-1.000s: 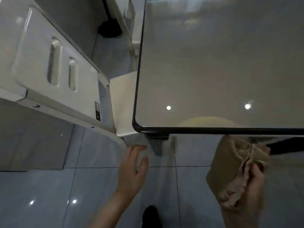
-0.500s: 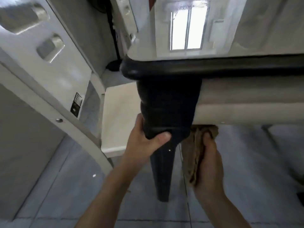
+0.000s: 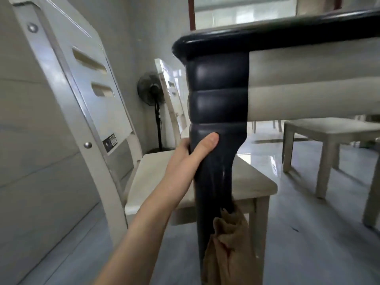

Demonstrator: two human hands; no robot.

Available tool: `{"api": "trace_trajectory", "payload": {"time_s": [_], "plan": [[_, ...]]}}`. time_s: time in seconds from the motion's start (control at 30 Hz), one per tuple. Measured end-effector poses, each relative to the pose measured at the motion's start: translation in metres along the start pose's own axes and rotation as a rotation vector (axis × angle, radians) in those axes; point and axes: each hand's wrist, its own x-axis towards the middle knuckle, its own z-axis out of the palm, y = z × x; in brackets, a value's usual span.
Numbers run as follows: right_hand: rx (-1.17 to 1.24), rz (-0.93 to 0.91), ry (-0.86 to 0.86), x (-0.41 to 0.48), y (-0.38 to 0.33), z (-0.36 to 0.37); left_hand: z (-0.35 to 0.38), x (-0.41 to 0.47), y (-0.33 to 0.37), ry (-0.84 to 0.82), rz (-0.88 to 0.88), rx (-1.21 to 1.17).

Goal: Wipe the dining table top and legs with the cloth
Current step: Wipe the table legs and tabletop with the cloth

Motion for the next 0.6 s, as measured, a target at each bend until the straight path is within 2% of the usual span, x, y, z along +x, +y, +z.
{"api": "trace_trajectory", "payload": {"time_s": [0.03,0.1,0.17,0.27,0.37,0.43,0.47,0.5,0.53,0.6], "plan": [[-0.019,-0.075,-0.043,0.0,-0.002,0.004,0.0,-0.001,0.001,0.004,-0.009,0.004],[-0.315,-0.263,-0.017,-0.001,-0.015,0.019,0.0,0.0,0.003,0.014,-0.026,0.021],[-0.555,-0.505,-0.074,0.007,-0.031,0.031,-0.001,-0.001,0.004,0.015,-0.042,0.022],[-0.626,-0.648,0.034,0.02,-0.045,0.049,-0.003,-0.006,0.007,0.038,-0.064,-0.029],[-0.68,-0.621,0.103,0.01,-0.025,0.043,-0.007,-0.004,0.002,0.014,-0.081,-0.07],[-0.553,-0.536,0.106,0.006,-0.005,0.019,-0.01,0.0,-0.001,-0.011,-0.073,-0.055],[-0.48,-0.408,0.085,0.001,0.0,0.013,-0.012,0.002,-0.002,-0.028,-0.063,-0.041],[-0.521,-0.319,0.027,-0.003,0.003,0.008,-0.014,0.004,-0.003,-0.052,-0.049,-0.029],[-0.66,-0.273,-0.001,-0.007,0.006,0.003,-0.016,0.004,-0.004,-0.075,-0.037,-0.023],[-0.807,-0.293,0.013,-0.01,0.006,0.004,-0.018,0.006,-0.008,-0.097,-0.02,-0.022]]}}
